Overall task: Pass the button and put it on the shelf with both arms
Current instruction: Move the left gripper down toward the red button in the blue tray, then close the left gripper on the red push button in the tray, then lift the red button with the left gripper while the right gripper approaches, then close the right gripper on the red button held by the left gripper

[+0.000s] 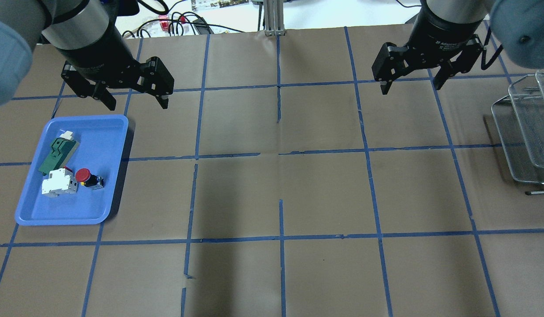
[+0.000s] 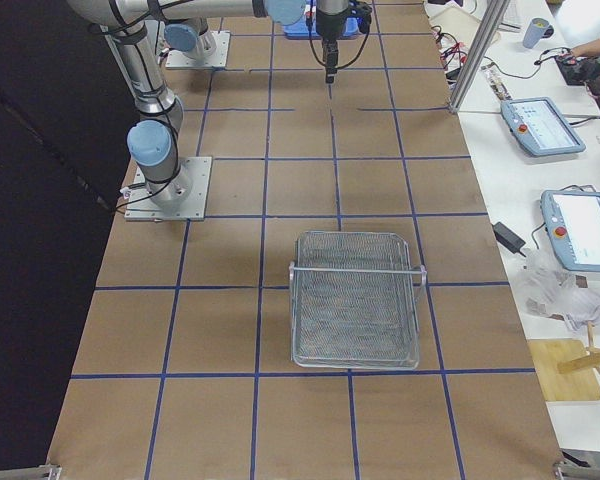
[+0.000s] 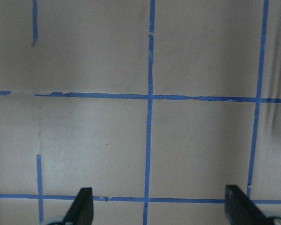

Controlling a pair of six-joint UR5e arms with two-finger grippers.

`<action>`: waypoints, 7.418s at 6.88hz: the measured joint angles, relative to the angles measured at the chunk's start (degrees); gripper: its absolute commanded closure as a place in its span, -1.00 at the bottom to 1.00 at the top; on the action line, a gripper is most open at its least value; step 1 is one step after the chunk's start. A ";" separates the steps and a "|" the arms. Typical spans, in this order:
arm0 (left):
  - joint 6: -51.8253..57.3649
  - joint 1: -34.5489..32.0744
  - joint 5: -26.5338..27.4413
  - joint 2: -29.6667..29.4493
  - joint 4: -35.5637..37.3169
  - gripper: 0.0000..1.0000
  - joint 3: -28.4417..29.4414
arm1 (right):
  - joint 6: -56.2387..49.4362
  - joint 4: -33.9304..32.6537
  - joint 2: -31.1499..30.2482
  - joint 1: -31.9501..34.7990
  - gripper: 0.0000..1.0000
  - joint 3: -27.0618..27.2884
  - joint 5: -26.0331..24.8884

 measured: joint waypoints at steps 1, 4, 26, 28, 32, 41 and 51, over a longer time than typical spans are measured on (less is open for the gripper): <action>0.25 0.11 0.02 0.00 -0.02 -1.00 -0.01 | -0.08 -0.01 0.03 0.02 -1.00 -0.14 0.95; 3.19 5.73 0.17 -0.03 -1.47 -1.00 -0.23 | -0.17 -0.11 0.17 0.02 -1.00 -0.31 1.10; 38.91 35.20 -2.92 -12.40 48.22 0.12 -33.82 | -0.02 -0.13 0.22 0.02 -1.00 0.43 1.23; 38.98 35.14 -2.81 -11.96 48.21 0.28 -33.83 | -0.08 -0.13 0.23 0.02 -1.00 0.43 1.19; 39.56 33.40 -6.49 -7.52 34.92 0.41 -26.37 | -0.09 -0.13 0.23 0.03 -1.00 0.43 1.18; 37.72 16.41 -54.76 -6.78 -0.21 1.00 -9.01 | -18.06 -10.29 3.46 -4.80 -1.00 1.44 21.49; 38.61 7.15 -72.07 -9.80 3.40 1.00 -14.84 | -51.66 -10.58 2.20 -2.70 -1.00 6.43 44.05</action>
